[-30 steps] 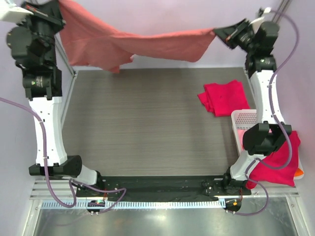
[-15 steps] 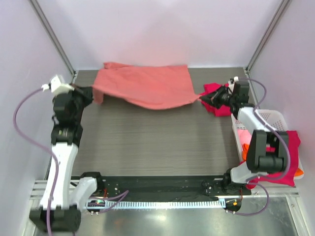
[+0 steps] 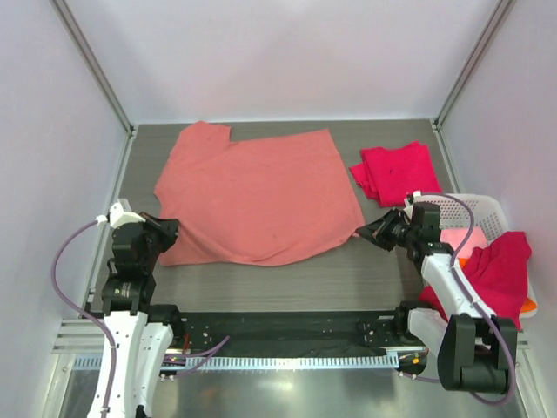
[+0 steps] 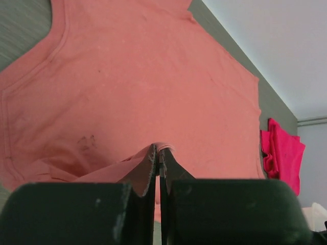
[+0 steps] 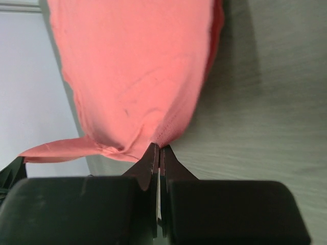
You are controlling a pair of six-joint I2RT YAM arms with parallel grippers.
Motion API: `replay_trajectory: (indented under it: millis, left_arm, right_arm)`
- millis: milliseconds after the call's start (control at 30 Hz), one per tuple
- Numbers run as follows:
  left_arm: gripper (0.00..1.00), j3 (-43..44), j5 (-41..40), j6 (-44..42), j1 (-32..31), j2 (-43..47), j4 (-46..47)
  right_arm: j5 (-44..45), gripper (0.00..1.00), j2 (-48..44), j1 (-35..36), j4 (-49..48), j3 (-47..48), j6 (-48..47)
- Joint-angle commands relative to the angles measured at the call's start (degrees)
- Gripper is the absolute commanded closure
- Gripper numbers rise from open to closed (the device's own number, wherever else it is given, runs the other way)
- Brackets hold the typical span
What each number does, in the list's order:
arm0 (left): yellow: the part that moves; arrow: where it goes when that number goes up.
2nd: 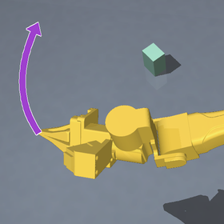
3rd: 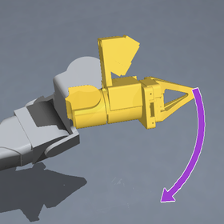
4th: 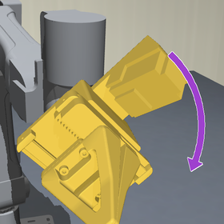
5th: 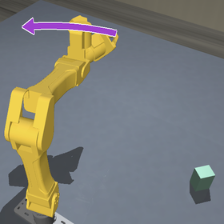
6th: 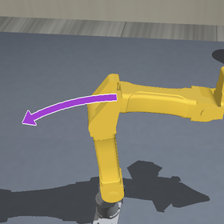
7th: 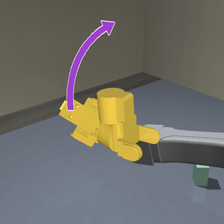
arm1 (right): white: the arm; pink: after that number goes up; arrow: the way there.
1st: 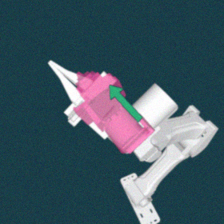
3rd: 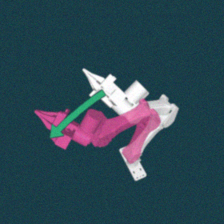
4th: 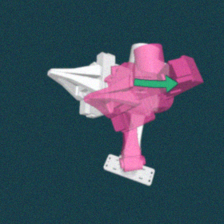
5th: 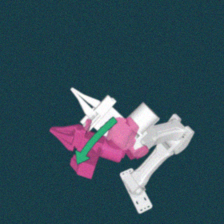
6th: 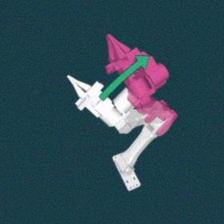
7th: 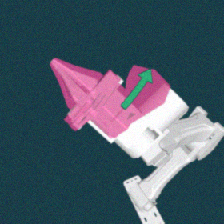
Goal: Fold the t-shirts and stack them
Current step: Flatten the tshirt out, then fold the tshirt
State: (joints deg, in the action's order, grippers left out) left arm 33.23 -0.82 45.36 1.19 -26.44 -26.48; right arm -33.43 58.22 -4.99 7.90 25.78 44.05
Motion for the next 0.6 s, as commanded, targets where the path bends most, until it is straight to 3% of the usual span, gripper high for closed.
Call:
replay_trajectory:
  millis: [0, 167, 567]
  left_arm:
    - [1.0, 0.0, -0.32, 1.22, -0.05, 2.44, -2.35]
    - [1.0, -0.63, 0.03, 0.52, 0.04, 0.16, 0.63]
    - [1.0, 5.69, -5.15, -0.01, 0.04, -10.47, 10.57]
  right_arm:
    - [4.51, 0.99, -5.82, -0.01, 3.69, -1.43, -2.13]
    - [6.71, 0.99, -4.7, -0.02, 4.93, -0.03, -3.71]
    - [9.08, 0.99, 11.55, 0.16, 4.67, 14.64, -6.35]
